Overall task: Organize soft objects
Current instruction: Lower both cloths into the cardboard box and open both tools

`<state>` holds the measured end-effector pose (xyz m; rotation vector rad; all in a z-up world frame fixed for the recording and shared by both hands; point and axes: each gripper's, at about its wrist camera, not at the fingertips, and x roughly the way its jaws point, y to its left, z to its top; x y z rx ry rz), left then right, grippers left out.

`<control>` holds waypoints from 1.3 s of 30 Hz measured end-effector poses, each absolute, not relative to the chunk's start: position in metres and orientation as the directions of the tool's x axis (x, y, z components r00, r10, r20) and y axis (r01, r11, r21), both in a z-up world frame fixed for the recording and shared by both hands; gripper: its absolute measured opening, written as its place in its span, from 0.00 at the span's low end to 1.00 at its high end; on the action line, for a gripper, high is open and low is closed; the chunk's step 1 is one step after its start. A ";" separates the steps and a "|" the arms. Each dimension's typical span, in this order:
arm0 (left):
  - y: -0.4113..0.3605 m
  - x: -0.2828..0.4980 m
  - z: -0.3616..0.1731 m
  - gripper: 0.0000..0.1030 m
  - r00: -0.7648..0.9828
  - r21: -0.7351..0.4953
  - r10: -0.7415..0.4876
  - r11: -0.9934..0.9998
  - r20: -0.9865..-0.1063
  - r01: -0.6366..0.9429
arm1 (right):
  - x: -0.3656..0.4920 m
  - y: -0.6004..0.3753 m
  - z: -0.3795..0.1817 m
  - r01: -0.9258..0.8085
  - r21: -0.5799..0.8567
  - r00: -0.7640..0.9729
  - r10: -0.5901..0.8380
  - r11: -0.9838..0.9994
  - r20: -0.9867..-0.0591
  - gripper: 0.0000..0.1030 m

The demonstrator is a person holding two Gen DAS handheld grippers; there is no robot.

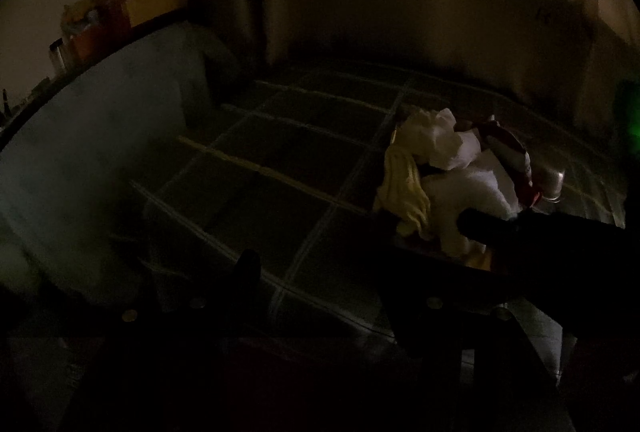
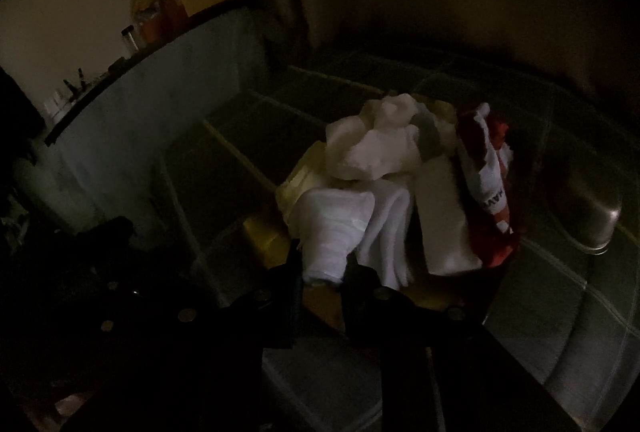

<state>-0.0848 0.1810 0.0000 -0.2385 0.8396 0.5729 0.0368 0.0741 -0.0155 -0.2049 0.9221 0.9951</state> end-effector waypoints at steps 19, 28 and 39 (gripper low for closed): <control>0.178 -0.081 -0.006 0.59 0.510 0.047 0.386 0.830 -0.769 -0.556 | 0.043 0.091 -0.031 -0.795 0.197 0.263 0.618 0.574 -0.741 0.17; 0.174 -0.085 -0.006 0.59 0.505 0.059 0.393 0.830 -0.769 -0.555 | 0.044 0.094 -0.037 -0.799 0.193 0.267 0.623 0.570 -0.735 0.31; 0.171 -0.084 -0.006 0.59 0.501 0.063 0.390 0.832 -0.773 -0.551 | 0.038 0.084 -0.024 -0.817 0.186 0.289 0.666 0.546 -0.687 0.55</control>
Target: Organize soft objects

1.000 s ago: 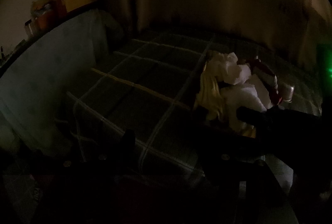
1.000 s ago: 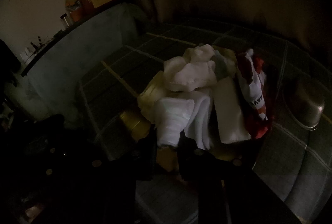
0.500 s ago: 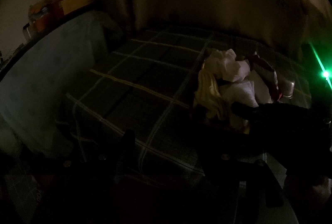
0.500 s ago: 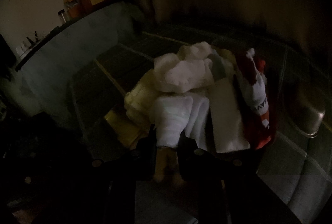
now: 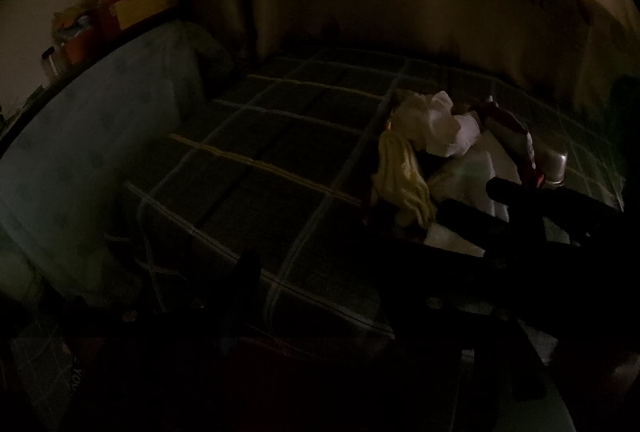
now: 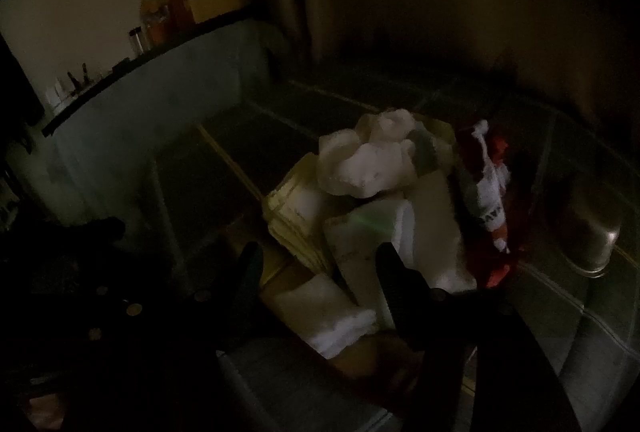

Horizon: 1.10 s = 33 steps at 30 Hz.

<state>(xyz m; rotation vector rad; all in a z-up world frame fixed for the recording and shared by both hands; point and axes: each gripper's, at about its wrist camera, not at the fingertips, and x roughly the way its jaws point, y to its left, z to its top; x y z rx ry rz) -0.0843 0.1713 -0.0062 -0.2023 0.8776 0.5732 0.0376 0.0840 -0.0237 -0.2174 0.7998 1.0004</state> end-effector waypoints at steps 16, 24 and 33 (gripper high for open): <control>0.149 -0.091 0.000 0.59 0.603 0.021 0.358 0.870 -0.712 -0.492 | -0.003 0.027 0.006 -0.775 0.133 0.431 0.671 0.617 -0.603 0.61; 0.126 -0.099 0.007 0.59 0.721 0.029 0.357 0.905 -0.594 -0.424 | -0.029 -0.002 0.030 -0.694 0.033 0.607 0.609 0.720 -0.510 0.91; 0.107 -0.111 0.027 0.59 0.793 0.025 0.335 0.927 -0.510 -0.375 | -0.052 -0.033 0.042 -0.540 -0.011 0.768 0.487 0.842 -0.415 0.99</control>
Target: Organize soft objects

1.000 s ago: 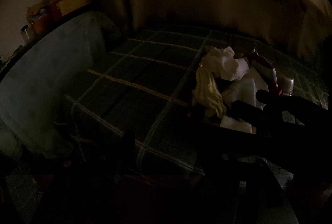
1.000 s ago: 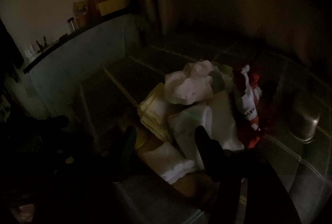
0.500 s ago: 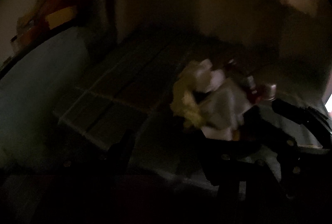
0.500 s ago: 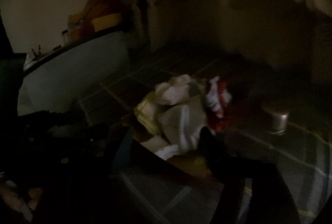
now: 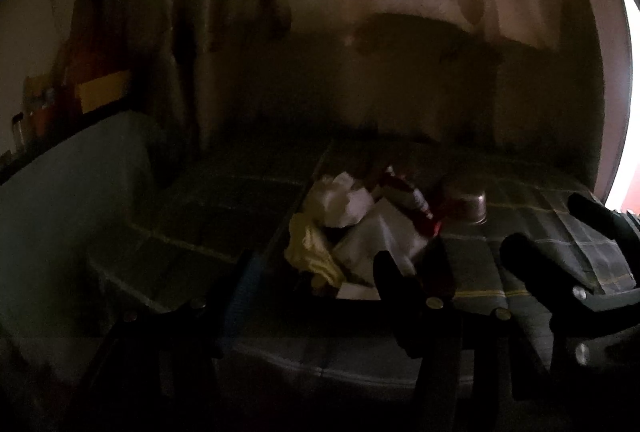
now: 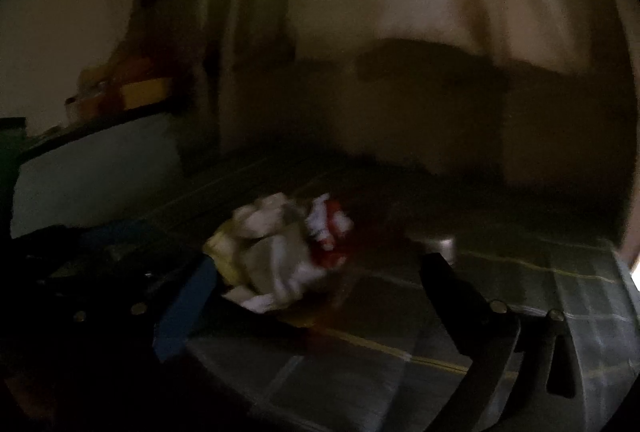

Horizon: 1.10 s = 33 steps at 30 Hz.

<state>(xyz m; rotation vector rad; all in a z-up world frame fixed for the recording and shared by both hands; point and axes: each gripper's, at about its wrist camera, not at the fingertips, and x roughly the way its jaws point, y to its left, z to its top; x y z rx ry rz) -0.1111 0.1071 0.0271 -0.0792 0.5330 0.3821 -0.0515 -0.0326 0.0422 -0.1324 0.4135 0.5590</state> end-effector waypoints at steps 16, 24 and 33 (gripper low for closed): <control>0.093 -0.116 0.035 0.59 0.803 0.042 0.342 0.928 -0.488 -0.369 | -0.055 -0.064 0.048 -0.395 0.104 0.833 0.403 0.913 -0.380 0.99; 0.101 -0.118 0.031 0.59 0.797 -0.007 0.325 0.924 -0.510 -0.382 | -0.064 -0.052 0.047 -0.399 0.031 0.837 0.378 0.917 -0.397 0.99; 0.093 -0.117 0.033 0.59 0.791 0.017 0.324 0.929 -0.519 -0.369 | -0.063 -0.051 0.048 -0.402 0.029 0.826 0.377 0.915 -0.419 0.99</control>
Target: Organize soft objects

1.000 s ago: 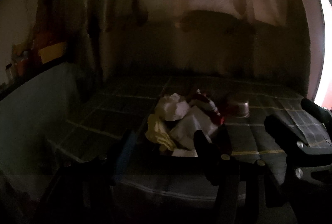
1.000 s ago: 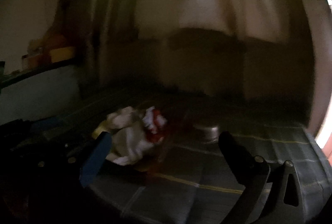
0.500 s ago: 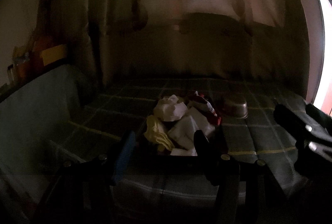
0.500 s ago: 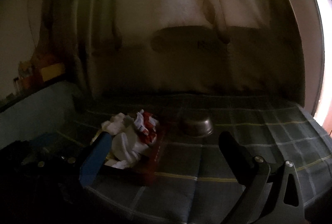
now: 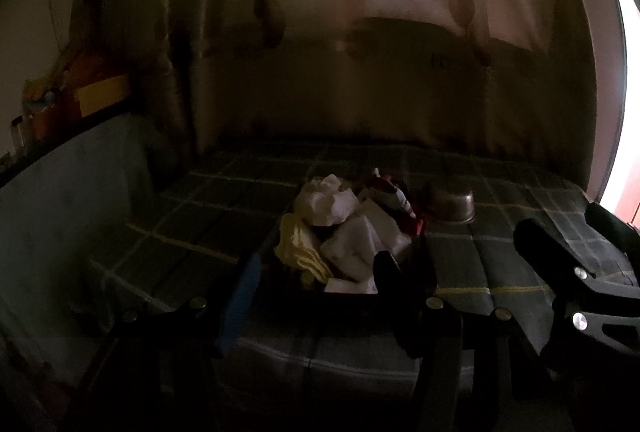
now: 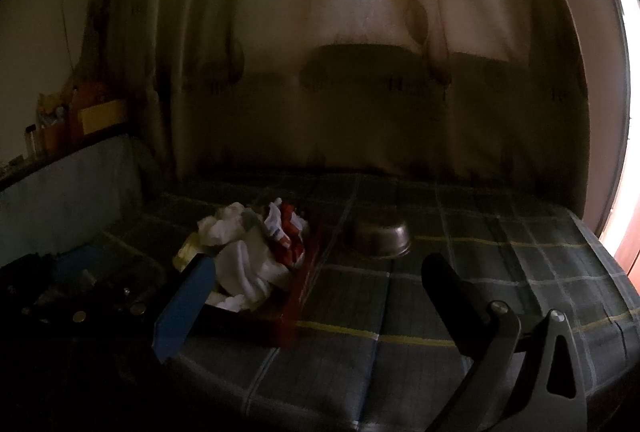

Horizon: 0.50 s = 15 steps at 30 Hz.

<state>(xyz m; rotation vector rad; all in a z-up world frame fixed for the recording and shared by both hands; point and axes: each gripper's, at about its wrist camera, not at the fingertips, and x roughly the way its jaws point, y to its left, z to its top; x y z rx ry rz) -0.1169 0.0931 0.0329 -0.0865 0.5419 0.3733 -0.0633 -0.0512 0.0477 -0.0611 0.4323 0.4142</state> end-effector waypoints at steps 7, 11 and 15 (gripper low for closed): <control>0.097 -0.118 0.035 0.59 0.798 0.005 0.327 0.927 -0.506 -0.376 | -0.066 -0.052 0.047 -0.387 0.028 0.834 0.363 0.922 -0.416 0.99; 0.100 -0.117 0.036 0.59 0.788 0.014 0.342 0.921 -0.512 -0.390 | -0.067 -0.054 0.047 -0.391 0.030 0.834 0.368 0.920 -0.411 0.99; 0.101 -0.122 0.040 0.59 0.799 -0.004 0.334 0.922 -0.499 -0.388 | -0.068 -0.052 0.048 -0.394 0.029 0.831 0.370 0.919 -0.415 0.99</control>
